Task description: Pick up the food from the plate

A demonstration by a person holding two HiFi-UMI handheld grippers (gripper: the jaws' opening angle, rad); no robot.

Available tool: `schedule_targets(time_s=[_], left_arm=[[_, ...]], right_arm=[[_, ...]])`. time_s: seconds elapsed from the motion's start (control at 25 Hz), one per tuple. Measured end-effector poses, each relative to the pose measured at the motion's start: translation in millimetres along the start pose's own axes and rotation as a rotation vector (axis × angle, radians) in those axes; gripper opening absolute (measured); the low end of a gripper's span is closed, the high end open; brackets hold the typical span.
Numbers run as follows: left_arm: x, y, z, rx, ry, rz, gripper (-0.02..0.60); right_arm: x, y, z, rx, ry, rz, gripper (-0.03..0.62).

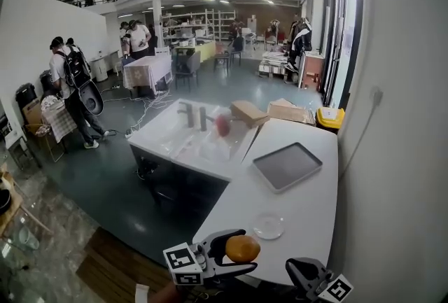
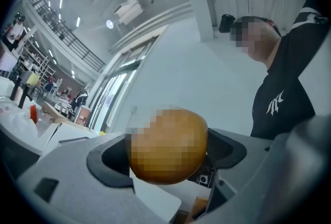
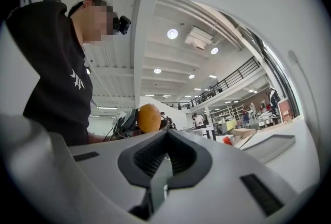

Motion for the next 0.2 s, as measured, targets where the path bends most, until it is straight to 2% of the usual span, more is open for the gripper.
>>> schedule_targets(time_s=[0.2], left_arm=[[0.1, 5.2, 1.3, -0.003, -0.001, 0.0, 0.434]], right_arm=[[1.7, -2.9, 1.0, -0.01, -0.019, -0.023, 0.003]])
Point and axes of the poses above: the fingertips, and each gripper's own axes: x forward along the fingers, y to its right, z out of its underside, the point moved 6 cm from there along -x, backward along the fingers, and after that the axes turned 12 degrees about -z, right-handed, at the moved point
